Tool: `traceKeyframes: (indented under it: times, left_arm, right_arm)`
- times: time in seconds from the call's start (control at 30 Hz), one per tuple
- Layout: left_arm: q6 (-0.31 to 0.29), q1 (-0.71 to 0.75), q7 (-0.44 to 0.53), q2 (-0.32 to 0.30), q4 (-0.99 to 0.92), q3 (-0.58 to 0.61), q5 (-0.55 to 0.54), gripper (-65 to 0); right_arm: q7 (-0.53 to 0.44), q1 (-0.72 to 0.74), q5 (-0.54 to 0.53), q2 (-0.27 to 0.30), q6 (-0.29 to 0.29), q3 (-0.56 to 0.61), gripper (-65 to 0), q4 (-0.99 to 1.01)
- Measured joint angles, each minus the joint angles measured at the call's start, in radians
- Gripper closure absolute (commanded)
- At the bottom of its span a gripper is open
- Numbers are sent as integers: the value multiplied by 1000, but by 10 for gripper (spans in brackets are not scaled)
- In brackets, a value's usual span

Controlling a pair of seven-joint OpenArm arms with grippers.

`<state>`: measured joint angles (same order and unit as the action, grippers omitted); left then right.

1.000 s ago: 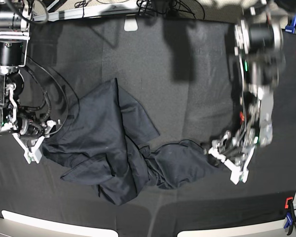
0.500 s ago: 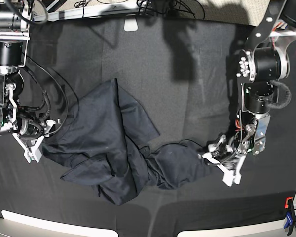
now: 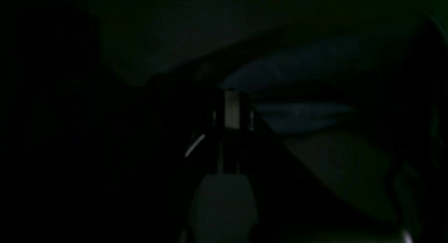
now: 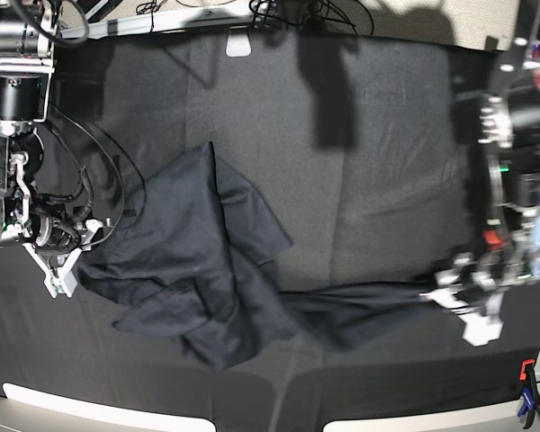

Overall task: Layout the t-shirt on the table in an organized manner, then fold the t-shirt properly
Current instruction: 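Grasp the shirt edge with the left gripper and pull it outward, then grasp the shirt with the right gripper and lift, stretching it between grippers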

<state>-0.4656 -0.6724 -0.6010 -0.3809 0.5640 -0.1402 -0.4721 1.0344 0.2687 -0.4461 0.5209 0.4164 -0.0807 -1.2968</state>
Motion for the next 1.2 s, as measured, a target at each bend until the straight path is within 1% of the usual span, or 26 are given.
traceKeyframes:
  times: [0.1,0.23,0.43,0.5,0.53,0.57,0.63,0.7,0.77,0.83,0.9,1.03,1.07,1.13,1.17,1.2]
  left_arm:
    - [-4,8,0,-56,0,0,-24,0]
    - [-4,41,8,-131,0,0,-24,0]
    - [-3,119,55,-192,1,2,-27,0]
    - [19,138,63,-210,1,2,-27,0]
    - [19,146,72,-218,1,2,-24,0]
    - [21,155,81,-225,1,1,-25,0]
    - [24,168,77,-230,1,0,-25,0]
    - [24,173,77,-226,1,0,-24,0]
    - [27,173,78,-226,1,0,-25,0]
    - [27,171,78,-226,1,0,-25,0]
    - [27,171,78,-225,2,0,-24,0]
    - [27,171,77,-225,2,0,-25,0]
    - [27,171,77,-225,2,0,-26,0]
    - [27,171,77,-226,2,0,-25,0]
    - [27,171,77,-225,2,0,-24,0]
    - [27,171,77,-225,2,0,-25,0]
  right_arm:
    - [0,0,0,0,0,0,-144,0]
    - [-2,0,-4,0,0,0,-144,0]
    - [-5,0,-103,0,0,0,-145,0]
    - [-3,0,-140,0,3,0,-145,0]
    - [5,0,-166,0,13,0,-144,0]
    - [13,0,-190,0,38,0,-145,0]
    - [63,-1,-265,0,83,0,-144,-8]
    - [101,-2,-321,-2,110,0,-144,-37]
    - [101,-6,-347,-8,130,0,-145,-92]
    - [100,-16,-344,-29,141,-1,-145,-164]
    - [97,-42,-321,-66,145,-1,-158,-230]
    - [98,-82,-190,-152,149,0,-278,-248]
    - [101,-88,-161,-171,149,-1,-297,-248]
    - [101,-99,-126,-212,147,-1,-302,-247]
    - [100,-104,-117,-238,121,-2,-302,-247]
    - [98,-110,-94,-267,110,-2,-302,-247]
